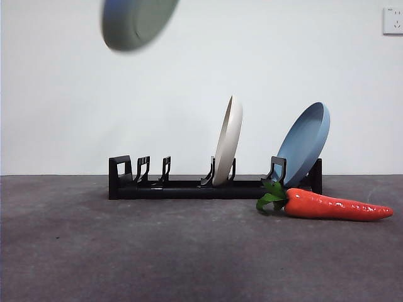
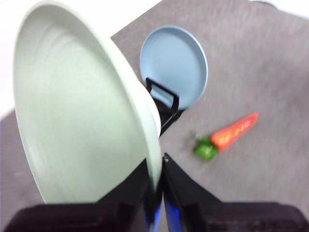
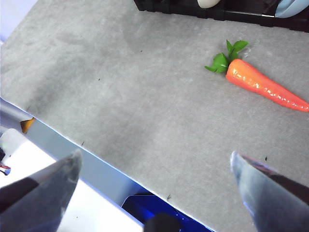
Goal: Take the green plate from the plate rack,put the plate on the table,take the carrot from the table,put the carrot in the plate
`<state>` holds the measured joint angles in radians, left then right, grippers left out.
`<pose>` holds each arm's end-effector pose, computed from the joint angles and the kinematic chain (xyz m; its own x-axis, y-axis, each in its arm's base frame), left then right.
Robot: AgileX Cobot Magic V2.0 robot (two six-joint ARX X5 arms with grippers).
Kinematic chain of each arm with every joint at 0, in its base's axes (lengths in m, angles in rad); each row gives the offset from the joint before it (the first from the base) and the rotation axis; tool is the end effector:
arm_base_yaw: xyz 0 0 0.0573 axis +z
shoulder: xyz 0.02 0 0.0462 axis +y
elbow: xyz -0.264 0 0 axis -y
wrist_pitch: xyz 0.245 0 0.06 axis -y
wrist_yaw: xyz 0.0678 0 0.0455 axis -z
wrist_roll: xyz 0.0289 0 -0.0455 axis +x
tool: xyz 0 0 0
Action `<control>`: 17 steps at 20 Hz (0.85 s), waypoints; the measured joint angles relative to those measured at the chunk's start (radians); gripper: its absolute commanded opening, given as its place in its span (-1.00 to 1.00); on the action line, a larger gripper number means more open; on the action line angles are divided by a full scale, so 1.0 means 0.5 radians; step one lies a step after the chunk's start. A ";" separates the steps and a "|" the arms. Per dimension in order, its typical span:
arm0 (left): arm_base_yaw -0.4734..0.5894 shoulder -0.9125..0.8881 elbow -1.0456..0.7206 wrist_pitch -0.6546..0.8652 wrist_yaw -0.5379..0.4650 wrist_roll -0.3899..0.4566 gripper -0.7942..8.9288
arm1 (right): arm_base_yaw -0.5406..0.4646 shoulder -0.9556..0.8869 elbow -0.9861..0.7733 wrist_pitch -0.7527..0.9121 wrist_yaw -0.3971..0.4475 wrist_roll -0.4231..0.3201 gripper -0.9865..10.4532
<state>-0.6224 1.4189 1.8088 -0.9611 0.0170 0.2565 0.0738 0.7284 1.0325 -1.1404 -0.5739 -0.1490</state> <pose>0.2152 -0.1550 0.4608 0.6735 -0.5042 -0.5406 0.6865 0.6978 0.2045 0.0991 0.0231 0.3415 0.5213 0.5829 -0.6233 -0.5300 0.7936 0.2990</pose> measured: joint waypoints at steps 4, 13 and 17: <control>-0.360 -0.039 -0.003 -0.309 -0.412 0.166 -0.85 | 0.000 -0.001 0.000 0.000 -0.001 0.000 0.33; -0.870 -0.008 -1.122 0.281 -0.860 0.198 -0.85 | 0.000 -0.001 0.000 0.000 -0.002 0.001 0.33; -1.006 0.098 -1.625 0.784 -0.959 0.276 -0.85 | 0.000 0.000 0.000 0.000 -0.002 0.006 0.33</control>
<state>-1.1255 1.4681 0.9962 -0.5694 -0.4625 0.3946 0.0738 0.7284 1.0325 -1.1404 -0.5751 -0.1459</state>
